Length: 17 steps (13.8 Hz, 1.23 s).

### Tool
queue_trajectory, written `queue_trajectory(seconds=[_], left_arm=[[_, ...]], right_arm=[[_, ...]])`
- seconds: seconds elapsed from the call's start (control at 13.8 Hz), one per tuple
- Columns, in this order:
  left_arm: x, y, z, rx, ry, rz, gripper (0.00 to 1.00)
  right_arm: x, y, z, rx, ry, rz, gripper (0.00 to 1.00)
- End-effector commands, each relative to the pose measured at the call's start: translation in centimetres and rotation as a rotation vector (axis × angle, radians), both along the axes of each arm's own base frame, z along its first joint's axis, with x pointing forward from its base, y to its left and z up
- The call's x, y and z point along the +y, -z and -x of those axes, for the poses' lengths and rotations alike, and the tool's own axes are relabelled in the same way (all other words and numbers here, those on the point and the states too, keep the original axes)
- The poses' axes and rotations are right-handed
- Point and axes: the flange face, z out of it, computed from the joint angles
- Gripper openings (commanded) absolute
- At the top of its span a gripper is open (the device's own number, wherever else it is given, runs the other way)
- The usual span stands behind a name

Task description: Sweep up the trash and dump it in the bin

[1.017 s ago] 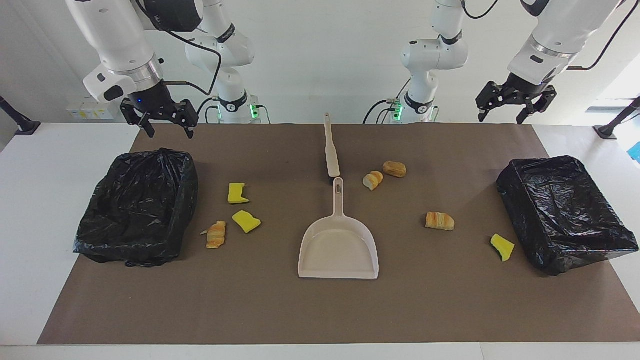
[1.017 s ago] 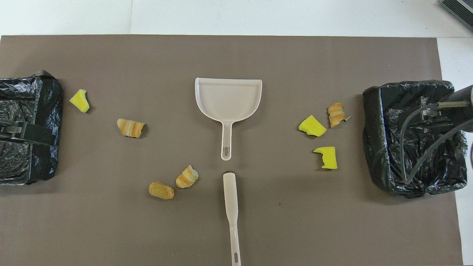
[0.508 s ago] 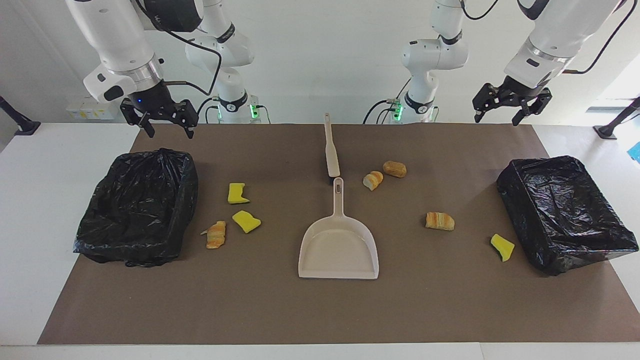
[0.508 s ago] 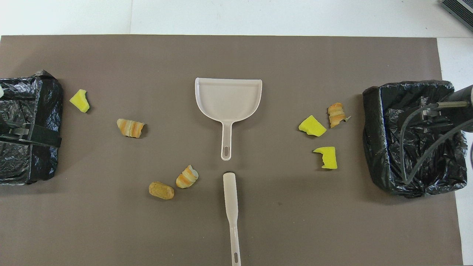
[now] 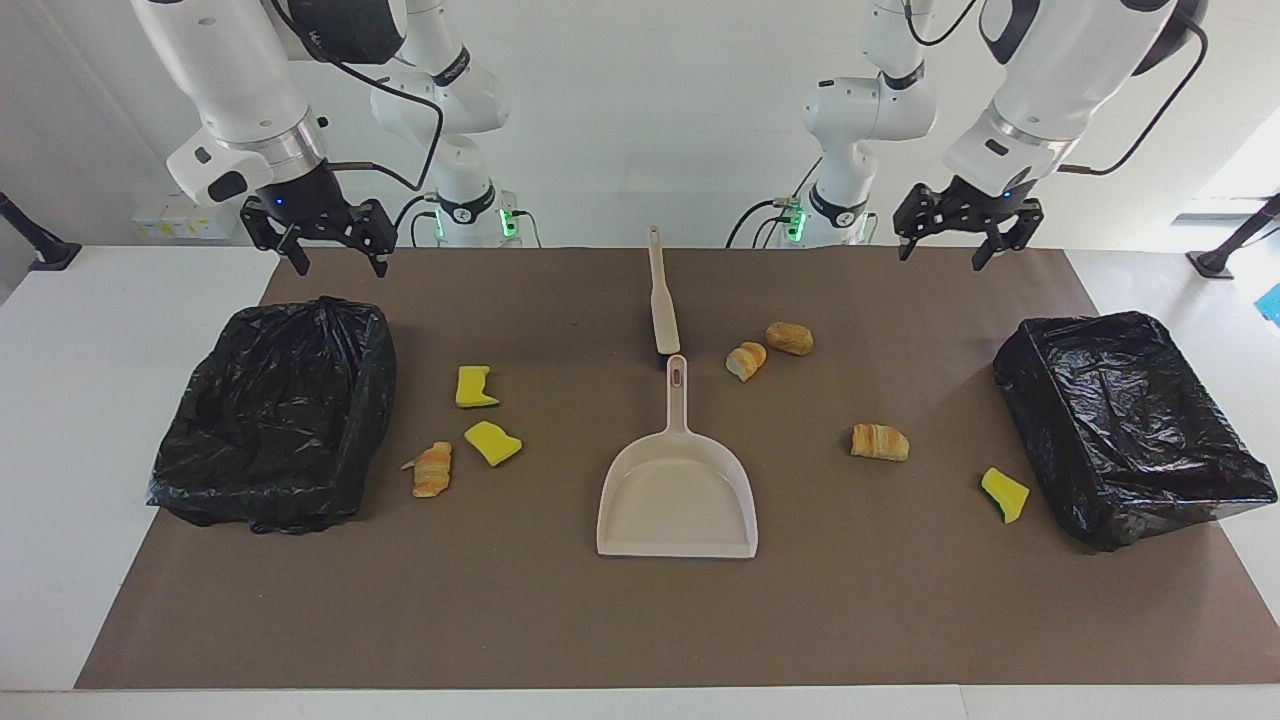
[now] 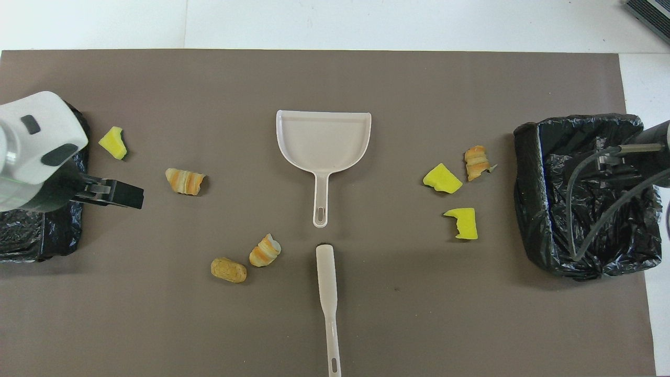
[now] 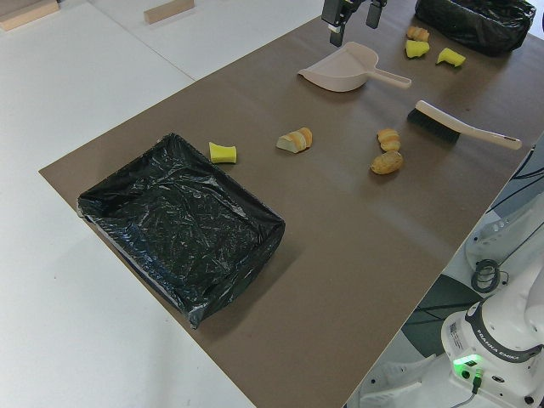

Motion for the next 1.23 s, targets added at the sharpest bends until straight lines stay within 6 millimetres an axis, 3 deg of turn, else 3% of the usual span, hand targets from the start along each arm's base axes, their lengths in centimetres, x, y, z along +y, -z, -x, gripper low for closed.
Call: queue_trajectory(seconds=[0.0,0.29,0.44,0.51,0.73,0.8,0.94,1.02,1.16], left_arm=[[-3.7,3.0,3.1,-0.041,0.014,0.018,1.00],[-10.9,7.2,6.5,-0.054,0.027,0.028,1.00],[-13.7,9.6,8.3,-0.049,0.028,0.028,1.00],[-15.6,10.7,9.7,-0.045,0.028,0.028,1.00],[-20.9,16.2,15.2,-0.041,0.025,0.032,1.00],[-22.1,18.0,16.6,-0.047,0.010,0.039,1.00],[-23.5,21.0,19.8,-0.053,0.032,0.047,1.00],[-24.3,21.9,21.4,-0.049,0.013,0.046,1.00],[-26.0,23.6,24.4,-0.056,-0.013,0.065,1.00]], right_arm=[[-0.1,0.0,0.5,-0.009,0.001,-0.010,1.00],[0.2,0.0,0.9,0.010,-0.016,-0.015,1.00],[1.5,0.2,0.9,0.010,-0.037,-0.019,1.00],[3.2,0.1,1.2,0.007,-0.055,-0.045,1.00],[5.2,0.7,0.7,-0.018,-0.072,-0.053,1.00],[5.9,0.9,0.3,-0.040,-0.067,-0.056,1.00],[9.6,2.3,-0.5,-0.048,-0.041,-0.061,1.00],[11.4,3.1,-1.0,-0.060,-0.011,-0.072,1.00],[13.0,5.0,-2.3,-0.058,0.034,-0.147,1.00]])
